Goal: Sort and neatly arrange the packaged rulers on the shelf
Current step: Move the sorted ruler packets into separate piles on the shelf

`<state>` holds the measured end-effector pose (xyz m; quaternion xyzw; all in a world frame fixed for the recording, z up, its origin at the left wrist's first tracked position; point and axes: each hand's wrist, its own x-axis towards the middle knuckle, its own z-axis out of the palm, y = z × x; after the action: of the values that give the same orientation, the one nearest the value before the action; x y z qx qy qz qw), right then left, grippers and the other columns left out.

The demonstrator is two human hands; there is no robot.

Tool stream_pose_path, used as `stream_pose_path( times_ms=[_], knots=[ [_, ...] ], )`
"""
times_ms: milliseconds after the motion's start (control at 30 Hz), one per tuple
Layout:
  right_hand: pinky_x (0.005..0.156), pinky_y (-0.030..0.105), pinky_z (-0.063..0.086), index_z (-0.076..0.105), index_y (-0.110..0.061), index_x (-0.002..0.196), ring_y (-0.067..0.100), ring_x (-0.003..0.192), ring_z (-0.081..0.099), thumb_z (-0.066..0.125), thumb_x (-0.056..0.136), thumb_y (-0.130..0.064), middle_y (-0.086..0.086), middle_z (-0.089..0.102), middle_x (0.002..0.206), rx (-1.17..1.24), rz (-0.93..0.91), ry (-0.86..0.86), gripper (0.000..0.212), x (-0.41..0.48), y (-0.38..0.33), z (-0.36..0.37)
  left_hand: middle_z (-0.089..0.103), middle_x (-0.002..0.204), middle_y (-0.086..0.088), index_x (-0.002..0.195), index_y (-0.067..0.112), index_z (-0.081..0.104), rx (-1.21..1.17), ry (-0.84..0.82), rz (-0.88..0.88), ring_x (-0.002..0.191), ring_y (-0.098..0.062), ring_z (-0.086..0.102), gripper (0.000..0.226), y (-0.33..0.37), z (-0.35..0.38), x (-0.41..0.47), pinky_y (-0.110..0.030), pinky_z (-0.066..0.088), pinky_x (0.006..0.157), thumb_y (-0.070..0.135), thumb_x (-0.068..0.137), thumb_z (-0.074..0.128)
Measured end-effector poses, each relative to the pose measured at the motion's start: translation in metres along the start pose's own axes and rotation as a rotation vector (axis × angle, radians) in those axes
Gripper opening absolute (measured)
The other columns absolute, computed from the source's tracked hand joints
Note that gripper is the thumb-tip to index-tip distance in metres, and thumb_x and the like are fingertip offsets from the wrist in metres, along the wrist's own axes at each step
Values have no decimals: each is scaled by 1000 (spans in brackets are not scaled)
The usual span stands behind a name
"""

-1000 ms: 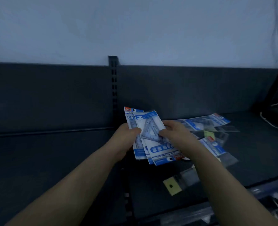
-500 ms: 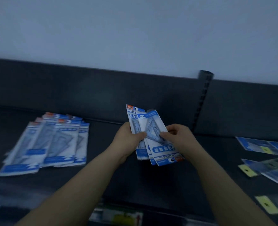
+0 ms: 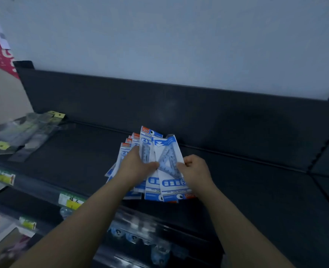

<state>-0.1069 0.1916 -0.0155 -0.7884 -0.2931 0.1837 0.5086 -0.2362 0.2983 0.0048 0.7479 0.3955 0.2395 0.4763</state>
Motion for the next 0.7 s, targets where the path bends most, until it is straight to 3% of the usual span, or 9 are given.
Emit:
stream_pose_path(
  times_ms=[167, 400, 500, 700],
  knots=[
    [63, 30, 53, 54, -16, 95, 15, 81, 64, 56, 90, -15, 4, 65, 99, -24, -21, -26, 6, 10, -4, 31, 60, 106, 1, 114, 21, 43, 118, 51, 27, 92, -20, 64, 51, -12, -24, 15, -37, 56, 79, 24, 78, 78],
    [84, 32, 48, 51, -21, 120, 19, 101, 57, 62, 83, -25, 0, 59, 111, -384, -238, -3, 39, 10, -3, 39, 50, 132, -9, 139, 14, 35, 640, 127, 66, 118, -28, 49, 76, -31, -35, 22, -36, 40, 96, 45, 79, 71],
    [96, 34, 42, 47, -18, 131, 22, 115, 46, 62, 85, -26, 5, 50, 123, -498, -293, -7, 49, 8, -1, 34, 44, 136, -7, 140, 17, 38, 772, 200, 149, 121, -27, 42, 68, -31, -32, 15, -35, 36, 99, 51, 86, 60],
    [95, 29, 40, 56, -14, 123, 19, 113, 50, 58, 88, -27, 4, 53, 127, -543, -335, 29, 37, -11, 0, 8, 55, 131, 0, 132, 22, 52, 672, 181, 402, 119, -23, 46, 47, -8, -10, -6, -33, 38, 99, 45, 92, 52]
  ],
)
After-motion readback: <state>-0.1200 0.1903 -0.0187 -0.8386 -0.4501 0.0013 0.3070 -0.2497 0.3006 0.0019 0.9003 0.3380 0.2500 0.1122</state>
